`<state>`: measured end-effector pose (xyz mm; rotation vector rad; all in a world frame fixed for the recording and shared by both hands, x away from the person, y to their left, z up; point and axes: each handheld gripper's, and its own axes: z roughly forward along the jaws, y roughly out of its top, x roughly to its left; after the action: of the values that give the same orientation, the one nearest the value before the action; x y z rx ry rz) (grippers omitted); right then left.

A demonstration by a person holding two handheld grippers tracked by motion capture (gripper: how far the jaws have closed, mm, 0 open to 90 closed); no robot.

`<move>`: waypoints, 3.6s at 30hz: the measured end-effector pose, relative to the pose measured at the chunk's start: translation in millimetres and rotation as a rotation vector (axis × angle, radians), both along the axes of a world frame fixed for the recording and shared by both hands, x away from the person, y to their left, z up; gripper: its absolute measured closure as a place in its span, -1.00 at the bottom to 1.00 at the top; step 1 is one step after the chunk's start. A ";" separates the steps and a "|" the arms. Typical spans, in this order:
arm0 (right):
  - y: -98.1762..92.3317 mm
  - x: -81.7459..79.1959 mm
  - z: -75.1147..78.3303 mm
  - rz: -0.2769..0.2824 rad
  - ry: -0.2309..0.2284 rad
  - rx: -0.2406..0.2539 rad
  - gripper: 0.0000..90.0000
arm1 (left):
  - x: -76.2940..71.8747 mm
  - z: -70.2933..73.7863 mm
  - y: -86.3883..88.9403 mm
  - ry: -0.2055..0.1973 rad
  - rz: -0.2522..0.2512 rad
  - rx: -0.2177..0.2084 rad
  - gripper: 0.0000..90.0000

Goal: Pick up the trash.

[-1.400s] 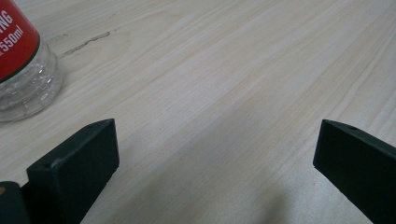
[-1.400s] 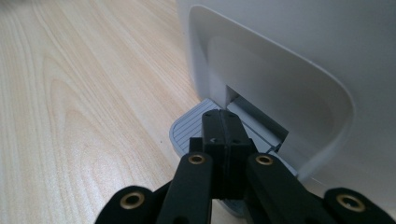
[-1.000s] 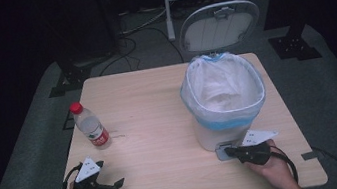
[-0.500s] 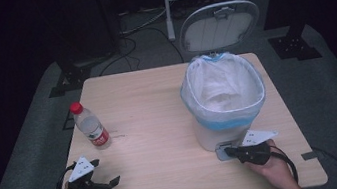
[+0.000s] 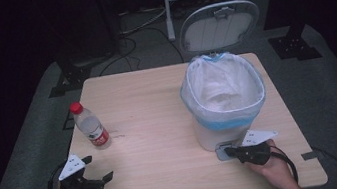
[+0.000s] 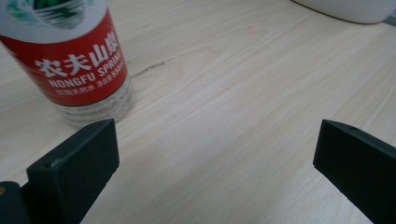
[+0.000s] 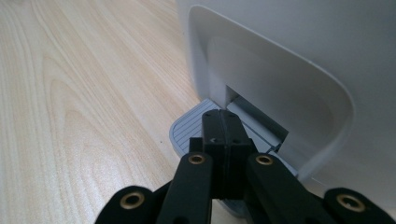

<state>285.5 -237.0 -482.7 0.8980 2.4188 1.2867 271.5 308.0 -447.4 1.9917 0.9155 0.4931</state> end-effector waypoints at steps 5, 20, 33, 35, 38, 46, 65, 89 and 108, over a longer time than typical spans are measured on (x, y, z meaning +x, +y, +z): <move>0.0 0.0 0.0 0.000 0.000 0.000 0.99 | 1.4 5.4 5.1 -0.013 0.008 -0.018 -1.00; 0.1 -0.2 0.0 -0.001 0.000 0.000 0.99 | 8.9 24.1 16.8 -0.041 0.008 -0.036 -1.00; 0.2 -0.3 0.0 -0.001 -0.001 -0.001 0.99 | 19.4 37.8 26.8 -0.067 0.002 -0.039 -1.00; 0.2 -0.4 0.0 -0.001 -0.002 -0.002 0.99 | 21.4 40.6 28.5 -0.075 0.002 -0.043 -1.00; 0.3 -0.4 0.1 -0.002 -0.002 -0.002 0.99 | 24.4 43.8 30.6 -0.085 0.004 -0.054 -1.00; 0.3 -0.4 0.0 -0.001 -0.002 -0.002 0.99 | 35.3 47.3 31.9 -0.105 0.002 -0.059 -1.00; 0.3 -0.5 0.0 -0.002 -0.002 -0.001 0.99 | 66.3 45.6 32.5 -0.130 0.009 -0.062 -1.00; 0.6 -0.6 0.0 -0.002 -0.003 -0.001 0.99 | 98.2 34.2 31.8 -0.129 0.014 -0.079 -1.00; 0.6 -0.7 -0.1 -0.002 -0.005 -0.002 0.99 | 103.9 30.4 29.2 -0.136 0.028 -0.077 -0.78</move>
<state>284.8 -236.3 -482.8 0.8951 2.4150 1.2841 375.4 337.2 -417.0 1.8544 0.8662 0.5930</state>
